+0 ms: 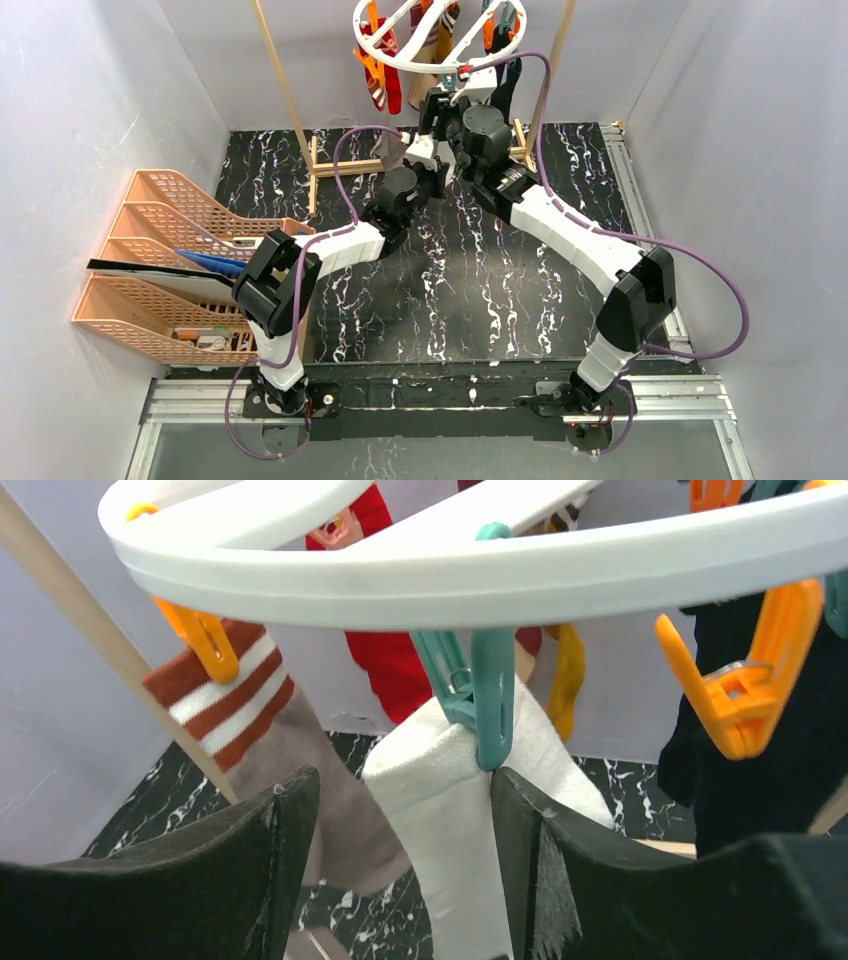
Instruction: Remove the socks clipped to the hanger
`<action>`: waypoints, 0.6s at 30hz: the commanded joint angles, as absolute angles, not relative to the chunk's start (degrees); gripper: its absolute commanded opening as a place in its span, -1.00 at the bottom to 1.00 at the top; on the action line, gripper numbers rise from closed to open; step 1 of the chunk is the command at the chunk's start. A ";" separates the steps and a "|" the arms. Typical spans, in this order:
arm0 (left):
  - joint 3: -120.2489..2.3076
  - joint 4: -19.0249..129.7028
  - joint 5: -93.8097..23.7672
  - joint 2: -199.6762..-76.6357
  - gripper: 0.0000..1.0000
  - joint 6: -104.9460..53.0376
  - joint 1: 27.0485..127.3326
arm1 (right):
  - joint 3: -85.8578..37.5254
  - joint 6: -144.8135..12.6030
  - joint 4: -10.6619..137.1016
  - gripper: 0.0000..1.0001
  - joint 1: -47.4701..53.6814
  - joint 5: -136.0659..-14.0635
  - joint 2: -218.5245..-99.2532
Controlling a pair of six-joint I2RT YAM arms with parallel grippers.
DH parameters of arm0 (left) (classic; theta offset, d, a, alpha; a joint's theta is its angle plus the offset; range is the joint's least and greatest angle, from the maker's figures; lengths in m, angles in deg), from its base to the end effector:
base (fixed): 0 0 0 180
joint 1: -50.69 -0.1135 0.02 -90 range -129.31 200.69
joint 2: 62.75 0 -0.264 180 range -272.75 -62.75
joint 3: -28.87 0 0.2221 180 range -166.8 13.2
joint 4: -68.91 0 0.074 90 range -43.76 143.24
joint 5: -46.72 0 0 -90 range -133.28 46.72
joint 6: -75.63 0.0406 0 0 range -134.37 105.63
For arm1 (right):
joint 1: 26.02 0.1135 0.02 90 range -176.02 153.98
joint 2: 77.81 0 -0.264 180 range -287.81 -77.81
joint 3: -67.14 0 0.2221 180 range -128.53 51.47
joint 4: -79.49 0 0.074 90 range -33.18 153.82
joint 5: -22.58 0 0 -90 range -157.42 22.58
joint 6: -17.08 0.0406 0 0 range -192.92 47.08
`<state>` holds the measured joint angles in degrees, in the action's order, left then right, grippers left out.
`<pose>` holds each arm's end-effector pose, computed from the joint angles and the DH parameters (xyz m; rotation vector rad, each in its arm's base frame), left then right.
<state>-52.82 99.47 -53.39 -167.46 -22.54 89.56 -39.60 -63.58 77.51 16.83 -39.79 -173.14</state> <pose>0.3194 -0.2483 0.2969 0.2438 1.4437 -0.5452 0.2846 0.2383 0.4383 -0.0145 1.4378 0.4117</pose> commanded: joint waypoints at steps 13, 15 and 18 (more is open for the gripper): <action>-51.67 100.65 -54.45 -164.05 -1.00 -23.29 89.85 | -41.97 -76.58 95.54 0.40 21.26 -20.78 -176.11; -51.58 100.69 -54.44 -164.08 -1.00 -23.42 89.84 | -41.54 -77.30 96.98 0.40 21.24 -20.30 -176.35; -51.51 100.70 -54.40 -164.17 -1.00 -23.43 89.84 | -42.37 -78.45 97.66 0.41 21.21 -19.69 -177.35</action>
<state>-52.12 99.54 -53.39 -167.00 -23.02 89.56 -41.48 -75.34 91.50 21.33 -23.35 -176.92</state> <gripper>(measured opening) 0.015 0.700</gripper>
